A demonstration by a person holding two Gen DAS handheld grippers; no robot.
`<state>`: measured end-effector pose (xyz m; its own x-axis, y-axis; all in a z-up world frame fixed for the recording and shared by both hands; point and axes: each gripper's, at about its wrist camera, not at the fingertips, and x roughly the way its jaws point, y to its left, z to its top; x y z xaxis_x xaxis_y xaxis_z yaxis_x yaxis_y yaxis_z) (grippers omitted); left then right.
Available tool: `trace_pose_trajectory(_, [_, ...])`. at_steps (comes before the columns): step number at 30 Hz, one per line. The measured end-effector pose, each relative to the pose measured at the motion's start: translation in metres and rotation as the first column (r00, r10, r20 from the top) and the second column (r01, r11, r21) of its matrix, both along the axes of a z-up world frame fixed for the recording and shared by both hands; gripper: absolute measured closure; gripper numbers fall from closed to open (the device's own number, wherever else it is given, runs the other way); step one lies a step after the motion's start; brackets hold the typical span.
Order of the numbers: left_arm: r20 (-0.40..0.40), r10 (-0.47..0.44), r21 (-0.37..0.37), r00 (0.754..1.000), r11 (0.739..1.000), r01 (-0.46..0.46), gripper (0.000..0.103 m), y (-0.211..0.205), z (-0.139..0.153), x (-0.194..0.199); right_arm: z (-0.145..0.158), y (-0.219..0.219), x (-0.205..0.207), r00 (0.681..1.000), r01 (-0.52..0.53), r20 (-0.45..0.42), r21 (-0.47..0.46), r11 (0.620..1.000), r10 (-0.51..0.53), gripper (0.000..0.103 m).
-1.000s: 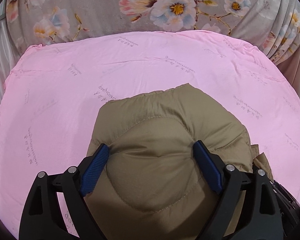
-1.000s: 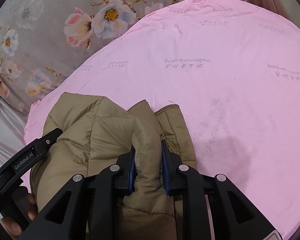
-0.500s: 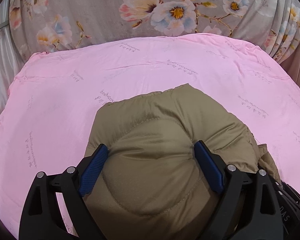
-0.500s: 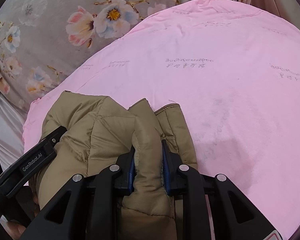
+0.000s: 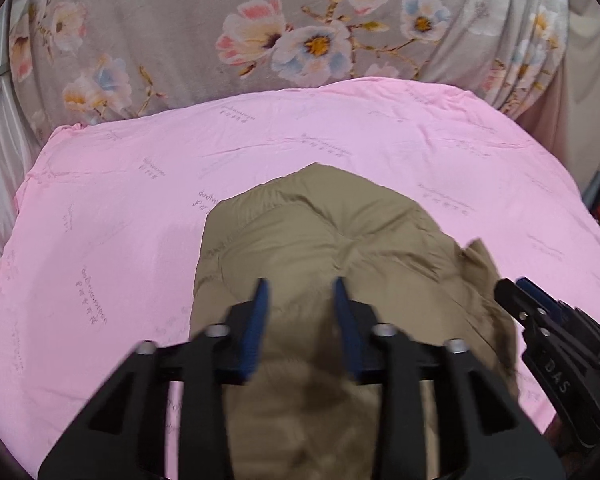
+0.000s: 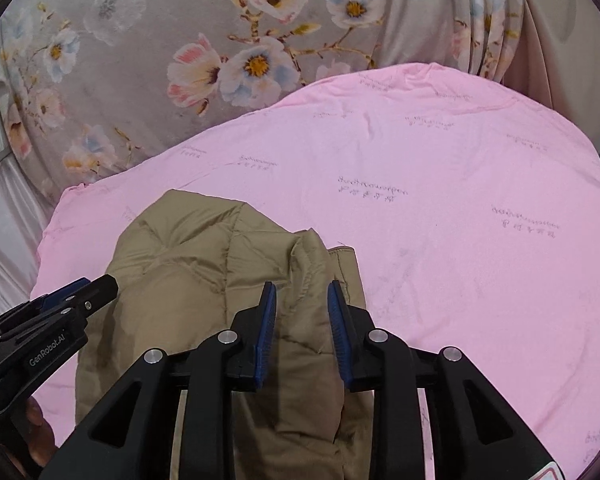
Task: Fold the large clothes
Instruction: 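Open both tools and withdraw them from the folded jacket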
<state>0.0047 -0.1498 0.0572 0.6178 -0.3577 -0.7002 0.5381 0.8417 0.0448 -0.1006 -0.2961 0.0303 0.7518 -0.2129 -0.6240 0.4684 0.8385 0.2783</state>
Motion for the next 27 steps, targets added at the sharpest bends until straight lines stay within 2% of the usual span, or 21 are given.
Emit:
trace_pose_trajectory(2, [0.005, -0.020, -0.021, 1.000, 1.000, 0.020, 0.097, 0.008, 0.011, -0.011, 0.007, 0.007, -0.007, 1.000, -0.019, 0.007, -0.013, 1.000, 0.019, 0.088])
trace_pose_trajectory(4, [0.014, -0.028, -0.041, 1.000, 0.999, 0.028, 0.101, 0.017, 0.020, -0.020, 0.012, 0.014, -0.013, 0.999, -0.044, 0.011, -0.013, 0.999, 0.044, 0.093])
trace_pose_trajectory(8, [0.009, -0.057, -0.074, 0.998, 0.996, 0.057, 0.103, 0.031, 0.031, -0.031, 0.010, 0.020, -0.020, 0.997, -0.068, -0.025, -0.008, 0.998, 0.068, 0.096])
trace_pose_trajectory(10, [-0.041, -0.072, -0.081, 0.997, 0.994, 0.068, 0.103, 0.030, 0.020, -0.029, 0.001, 0.021, -0.019, 0.996, -0.070, -0.058, 0.007, 0.998, 0.070, 0.096])
trace_pose_trajectory(14, [-0.169, -0.052, -0.051, 0.984, 0.998, 0.044, 0.103, 0.026, -0.023, -0.018, -0.028, 0.018, -0.018, 0.990, -0.080, -0.110, 0.062, 0.995, 0.086, 0.097])
trace_pose_trajectory(23, [-0.181, -0.039, -0.046, 0.983, 0.998, 0.031, 0.103, 0.027, -0.049, -0.015, -0.055, 0.022, -0.008, 0.983, -0.099, -0.147, 0.067, 0.993, 0.108, 0.098])
trace_pose_trajectory(27, [-0.162, -0.032, -0.034, 0.986, 0.999, 0.027, 0.103, 0.025, -0.055, -0.017, -0.064, 0.013, -0.007, 0.985, -0.103, -0.124, 0.125, 0.987, 0.118, 0.099])
